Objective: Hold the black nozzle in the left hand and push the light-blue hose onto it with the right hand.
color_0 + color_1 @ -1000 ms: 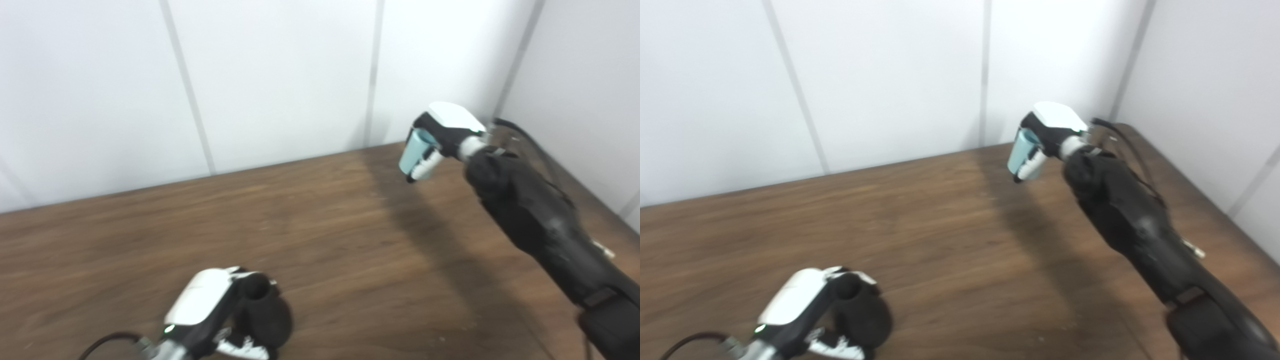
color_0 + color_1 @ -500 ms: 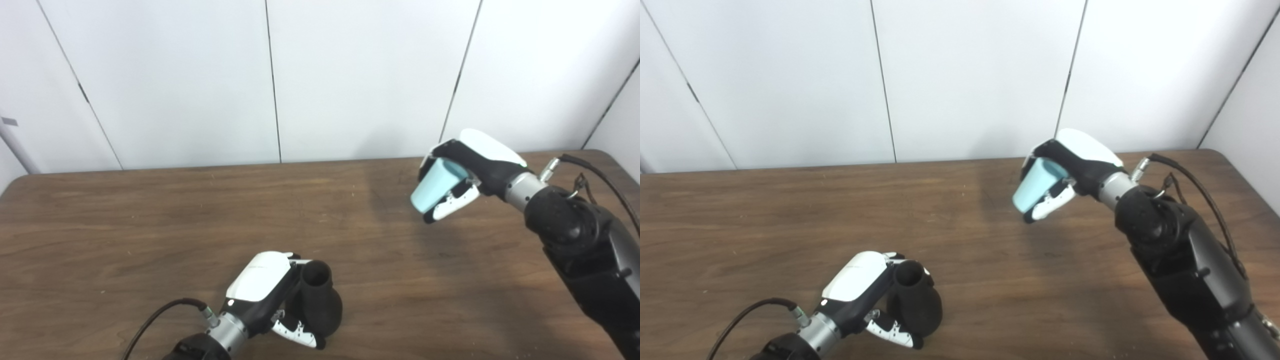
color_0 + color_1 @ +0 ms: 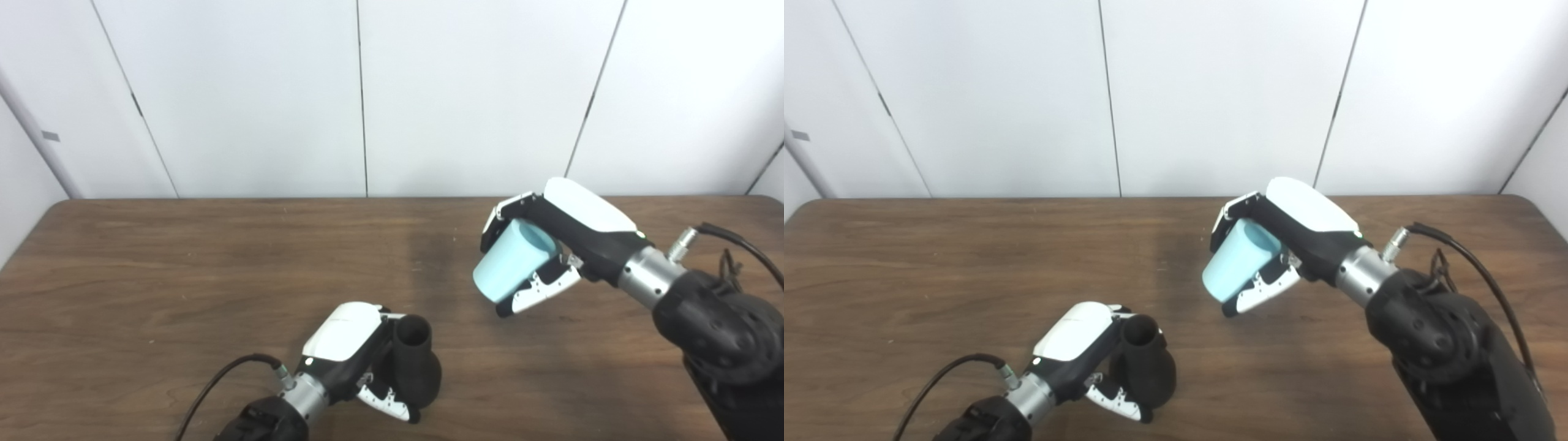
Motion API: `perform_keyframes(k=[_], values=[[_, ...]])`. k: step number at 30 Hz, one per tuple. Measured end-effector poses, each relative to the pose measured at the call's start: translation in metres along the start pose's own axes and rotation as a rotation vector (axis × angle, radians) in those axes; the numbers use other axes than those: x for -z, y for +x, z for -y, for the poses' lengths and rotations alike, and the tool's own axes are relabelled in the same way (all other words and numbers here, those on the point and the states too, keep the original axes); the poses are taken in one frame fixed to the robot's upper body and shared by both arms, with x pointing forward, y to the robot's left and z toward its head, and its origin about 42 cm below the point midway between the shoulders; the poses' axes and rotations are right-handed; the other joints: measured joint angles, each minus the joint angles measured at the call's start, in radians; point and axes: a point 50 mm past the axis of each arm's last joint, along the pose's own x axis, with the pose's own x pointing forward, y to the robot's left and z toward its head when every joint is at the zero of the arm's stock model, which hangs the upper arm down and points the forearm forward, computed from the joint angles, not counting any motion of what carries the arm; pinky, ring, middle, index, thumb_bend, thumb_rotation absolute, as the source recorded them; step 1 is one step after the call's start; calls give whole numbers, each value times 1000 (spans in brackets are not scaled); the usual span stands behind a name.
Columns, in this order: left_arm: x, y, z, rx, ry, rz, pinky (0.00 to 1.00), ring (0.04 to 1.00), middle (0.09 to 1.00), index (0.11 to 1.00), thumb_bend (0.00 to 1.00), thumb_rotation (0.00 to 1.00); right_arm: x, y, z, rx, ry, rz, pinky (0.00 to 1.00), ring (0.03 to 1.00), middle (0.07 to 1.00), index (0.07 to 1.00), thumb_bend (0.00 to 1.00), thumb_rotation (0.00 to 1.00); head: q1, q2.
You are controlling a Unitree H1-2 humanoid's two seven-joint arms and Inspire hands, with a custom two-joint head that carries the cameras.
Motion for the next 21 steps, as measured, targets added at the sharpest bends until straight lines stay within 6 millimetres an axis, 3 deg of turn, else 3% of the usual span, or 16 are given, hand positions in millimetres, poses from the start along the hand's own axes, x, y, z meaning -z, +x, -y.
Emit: perform_keyframes(k=[8, 21], values=[[-2, 1, 1, 0, -5, -6, 843, 627, 506, 477, 521, 0, -12, -6, -11, -19, 43, 38, 306, 439, 508, 498, 499, 0, 5, 8], [-5, 3, 2, 3, -7, -6, 848, 626, 507, 476, 521, 0, -18, 4, -24, -32, 101, 62, 306, 444, 508, 497, 499, 0, 9, 11]])
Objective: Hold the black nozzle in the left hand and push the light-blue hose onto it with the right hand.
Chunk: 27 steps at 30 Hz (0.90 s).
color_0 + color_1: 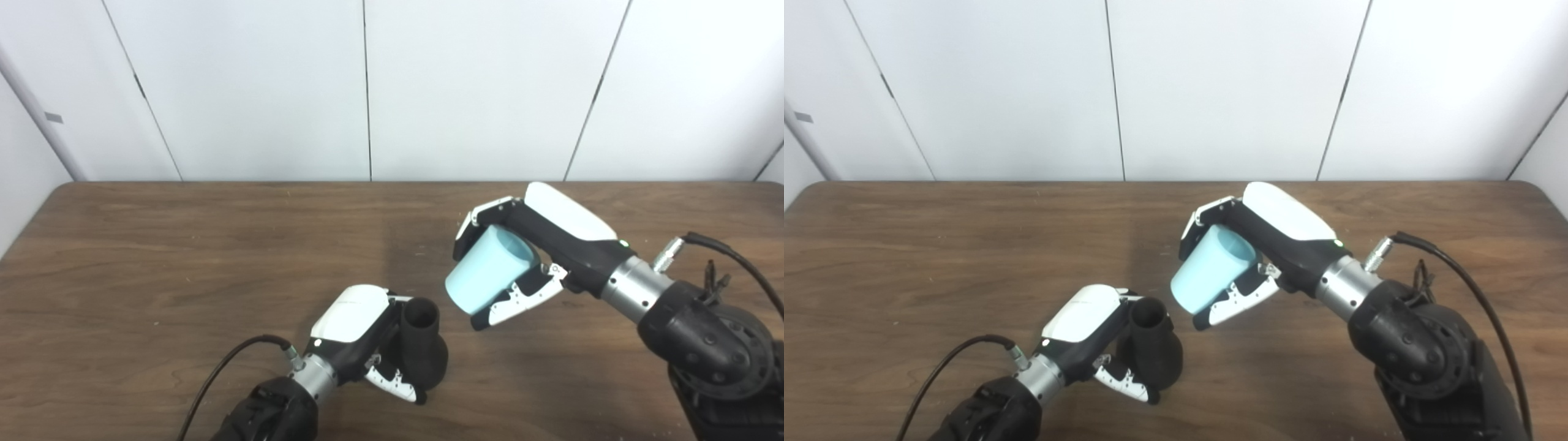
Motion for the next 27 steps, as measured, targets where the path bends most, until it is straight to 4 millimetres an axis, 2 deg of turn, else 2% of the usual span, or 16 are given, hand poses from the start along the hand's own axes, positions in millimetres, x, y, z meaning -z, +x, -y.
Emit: perform_keyframes(k=[27], values=[[-5, 5, 3, 4, -2, 8, 868, 631, 516, 471, 520, 0, -7, 12, -22, -28, 39, 48, 309, 438, 508, 496, 499, 0, 5, -12]])
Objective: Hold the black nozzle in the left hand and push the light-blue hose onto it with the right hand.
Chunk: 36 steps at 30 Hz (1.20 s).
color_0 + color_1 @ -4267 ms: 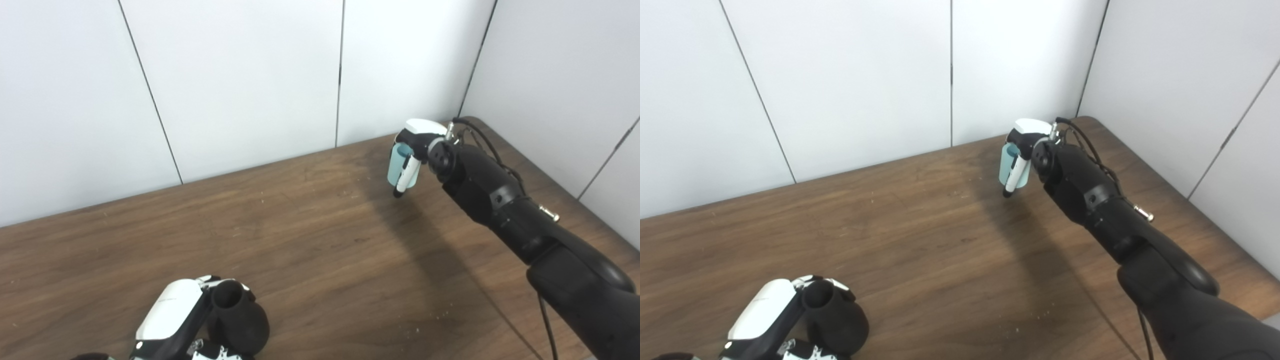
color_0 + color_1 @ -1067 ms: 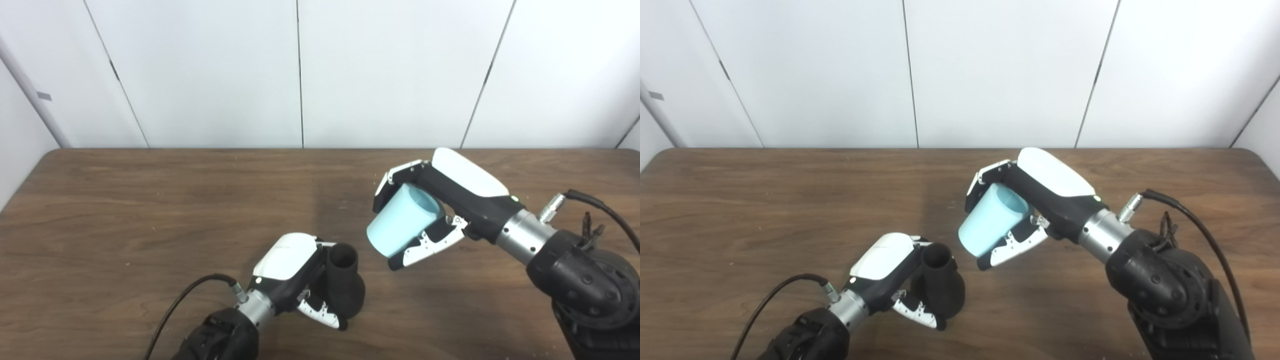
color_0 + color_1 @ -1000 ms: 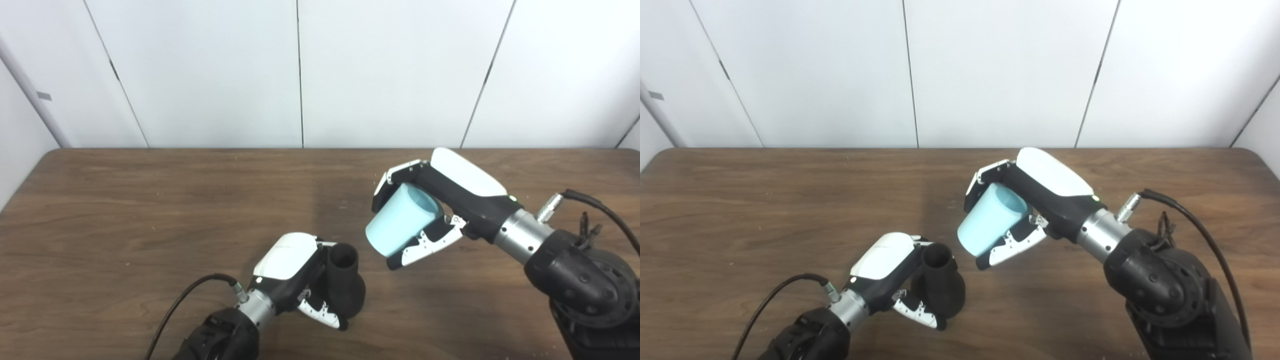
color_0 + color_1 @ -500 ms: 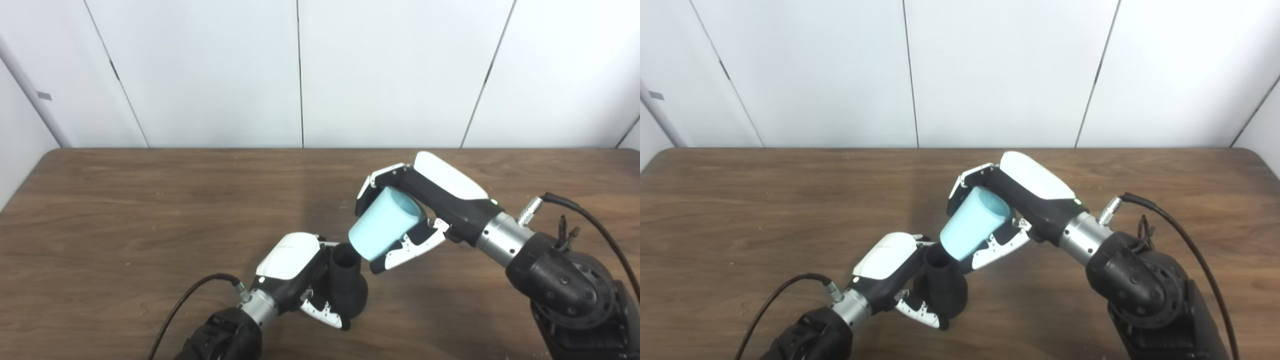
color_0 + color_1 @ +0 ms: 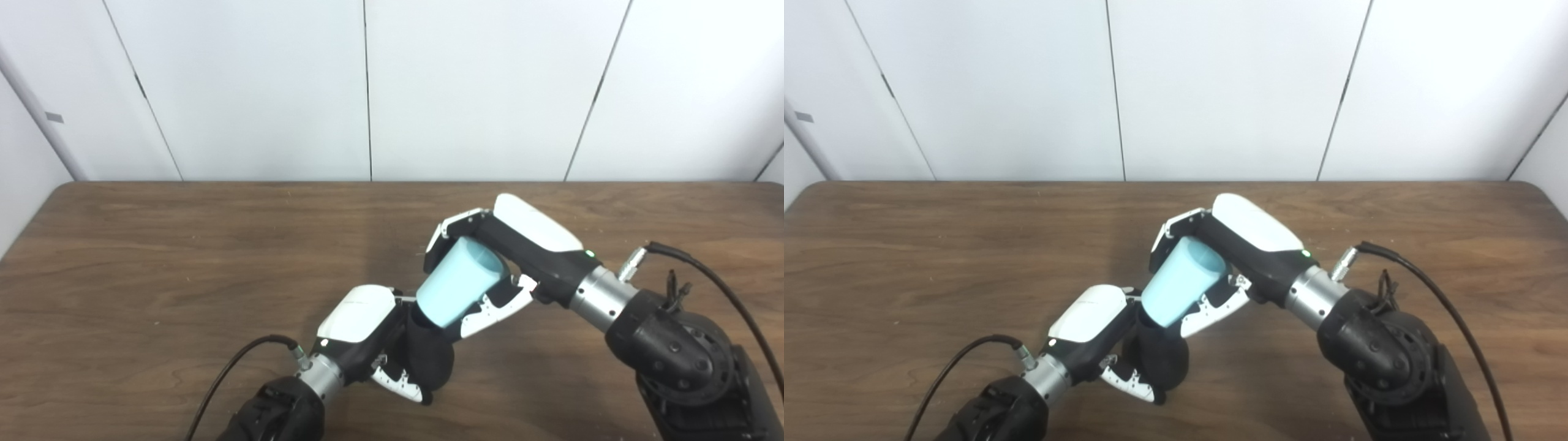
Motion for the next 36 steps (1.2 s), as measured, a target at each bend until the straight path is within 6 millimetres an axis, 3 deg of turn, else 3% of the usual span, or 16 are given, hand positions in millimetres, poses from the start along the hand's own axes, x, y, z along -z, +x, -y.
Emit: perform_keyframes(k=[15, 32, 36], values=[[-1, 3, 1, 0, 3, 0, 867, 631, 518, 469, 519, 0, -8, 9, -7, -9, -44, 8, 313, 422, 510, 506, 498, 0, 2, -3], [-4, 5, 3, -2, 3, 2, 866, 630, 516, 471, 520, 0, -16, 23, -10, -138, -136, 59, 314, 437, 504, 498, 499, 0, 5, 12], [-5, 5, 4, -1, 2, 4, 865, 630, 517, 470, 520, 0, -17, 24, -6, -174, -177, 73, 378, 445, 475, 473, 504, 0, 3, 15]])
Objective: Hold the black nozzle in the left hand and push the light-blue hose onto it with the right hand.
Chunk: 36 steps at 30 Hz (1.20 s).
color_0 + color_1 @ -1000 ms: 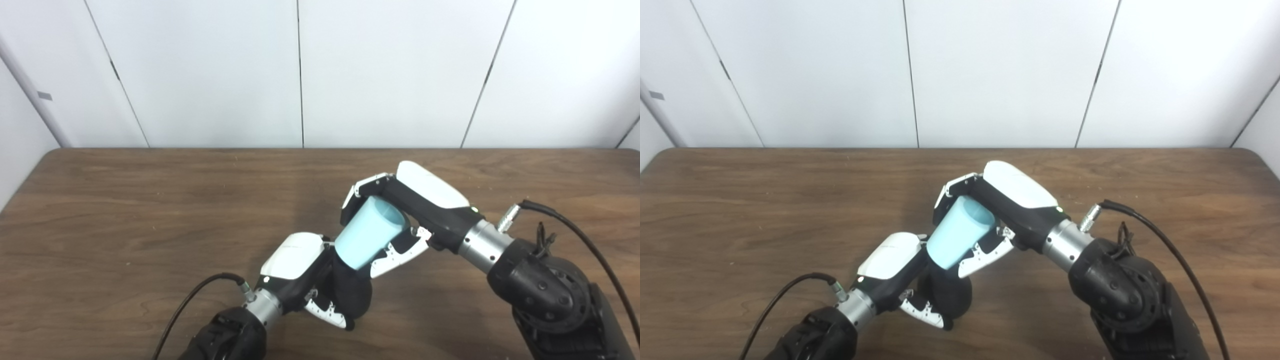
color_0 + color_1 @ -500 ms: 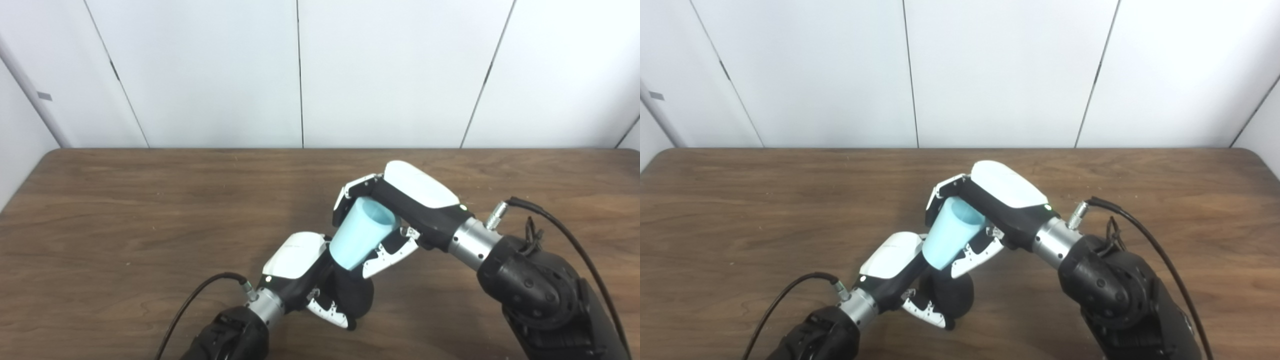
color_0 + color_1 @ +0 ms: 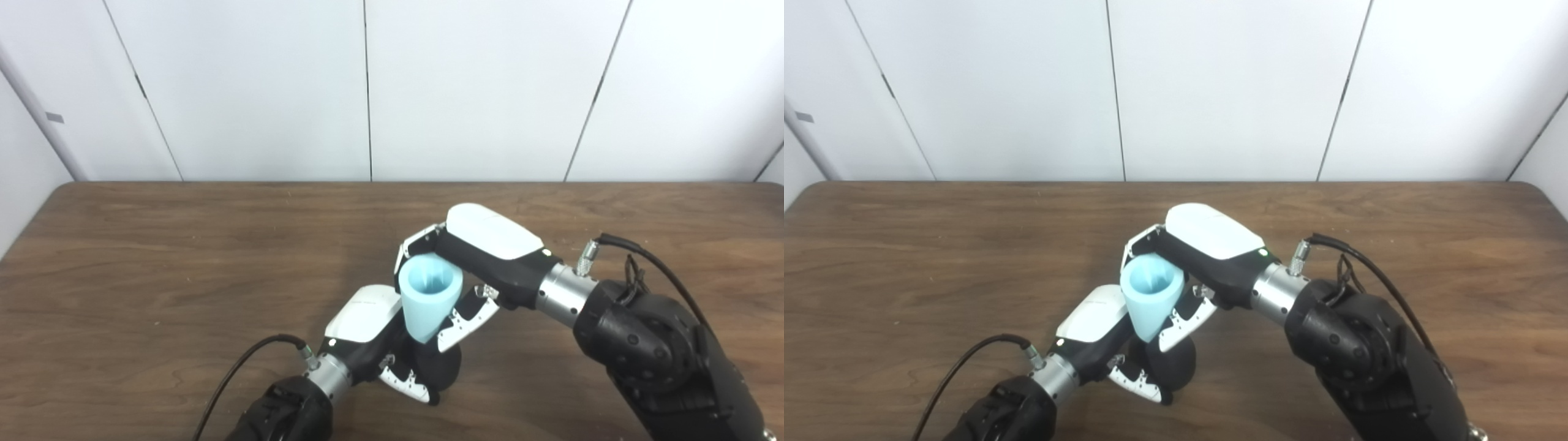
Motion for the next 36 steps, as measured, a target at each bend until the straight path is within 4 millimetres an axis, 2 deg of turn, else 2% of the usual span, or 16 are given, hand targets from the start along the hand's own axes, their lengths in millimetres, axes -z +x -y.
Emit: perform_keyframes(k=[4, 16, 29, 36], values=[[-1, 0, 1, 0, -3, 2, 865, 629, 517, 470, 520, 0, 0, 1, 8, -43, -41, 7, 324, 449, 494, 480, 501, 0, -2, 2], [-3, 1, 3, 2, -10, 5, 867, 629, 519, 468, 519, 0, 2, 1, 13, -80, -49, -22, 303, 439, 513, 500, 498, 0, -17, 5], [-3, 0, 3, 4, -12, 4, 866, 628, 520, 467, 519, 0, 10, -6, -15, 35, 15, -43, 332, 422, 496, 482, 501, 0, -18, 12], [-2, 0, 2, 3, -10, 3, 866, 628, 520, 467, 519, 0, 14, -7, -21, 62, 28, -24, 334, 421, 496, 486, 501, 0, -20, 14]])
